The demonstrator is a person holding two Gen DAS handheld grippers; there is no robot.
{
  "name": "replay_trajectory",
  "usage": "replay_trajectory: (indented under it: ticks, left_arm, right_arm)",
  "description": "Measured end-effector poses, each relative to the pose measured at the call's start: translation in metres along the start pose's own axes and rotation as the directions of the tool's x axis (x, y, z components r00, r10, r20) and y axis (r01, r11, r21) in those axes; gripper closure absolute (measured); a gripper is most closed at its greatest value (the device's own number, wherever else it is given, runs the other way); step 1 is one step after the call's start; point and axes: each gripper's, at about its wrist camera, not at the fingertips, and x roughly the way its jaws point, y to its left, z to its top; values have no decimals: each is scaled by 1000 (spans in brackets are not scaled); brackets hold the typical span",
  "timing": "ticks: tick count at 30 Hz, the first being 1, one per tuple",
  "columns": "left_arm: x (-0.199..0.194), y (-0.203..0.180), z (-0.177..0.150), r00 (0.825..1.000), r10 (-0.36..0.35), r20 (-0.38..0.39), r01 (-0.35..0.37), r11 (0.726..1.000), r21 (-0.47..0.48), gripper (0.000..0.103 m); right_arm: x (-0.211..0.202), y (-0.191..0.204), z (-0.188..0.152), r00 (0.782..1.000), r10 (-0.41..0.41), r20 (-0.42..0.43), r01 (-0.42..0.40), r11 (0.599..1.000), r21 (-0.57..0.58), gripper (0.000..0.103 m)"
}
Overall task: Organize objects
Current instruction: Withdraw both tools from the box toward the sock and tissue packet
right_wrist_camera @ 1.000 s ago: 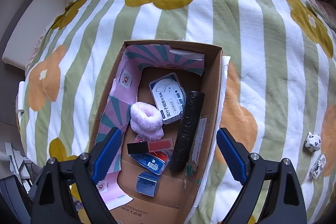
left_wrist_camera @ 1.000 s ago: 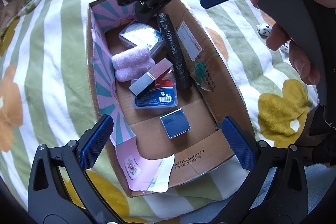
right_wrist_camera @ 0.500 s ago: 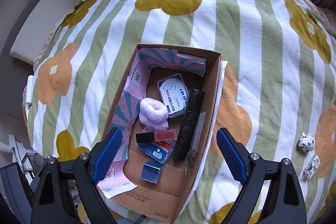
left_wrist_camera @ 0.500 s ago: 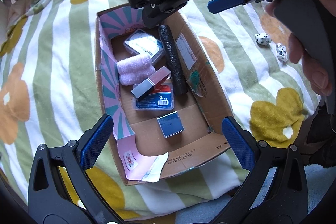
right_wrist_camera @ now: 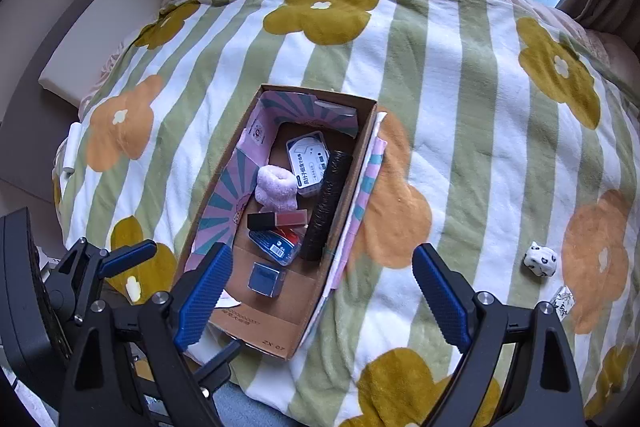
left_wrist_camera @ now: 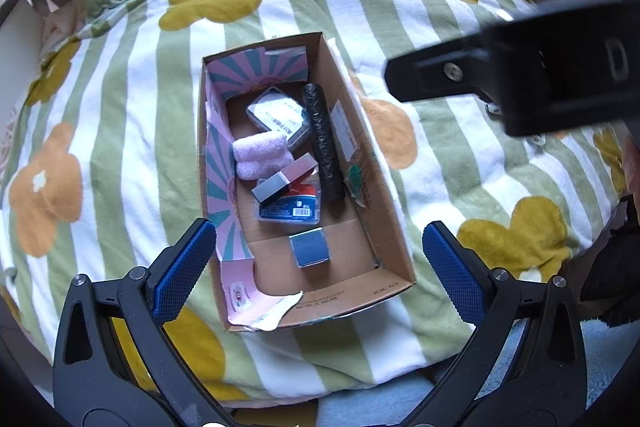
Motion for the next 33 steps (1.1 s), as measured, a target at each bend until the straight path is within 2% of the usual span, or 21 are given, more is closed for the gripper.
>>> replay_trajectory:
  ticks: [9, 13, 18, 24, 33]
  left_arm:
    - [-17, -43, 8, 1000, -4, 29, 5, 998, -59, 0]
    - [-23, -67, 18, 998, -3, 59, 8, 997, -78, 0]
    - [-18, -103, 35, 998, -22, 61, 26, 997, -72, 0]
    - [1, -149, 52, 998, -46, 44, 49, 996, -74, 0]
    - [48, -217, 78, 997, -70, 14, 71, 995, -76, 0]
  right_arm:
    - [-46, -55, -38, 997, -29, 71, 27, 999, 26, 14]
    - [-68, -88, -57, 991, -67, 113, 59, 996, 69, 13]
    - [-85, -136, -76, 983, -120, 138, 101, 986, 135, 13]
    - [-91, -198, -102, 981, -145, 130, 118, 974, 194, 13]
    - [-70, -275, -137, 977, -171, 126, 156, 981, 116, 13]
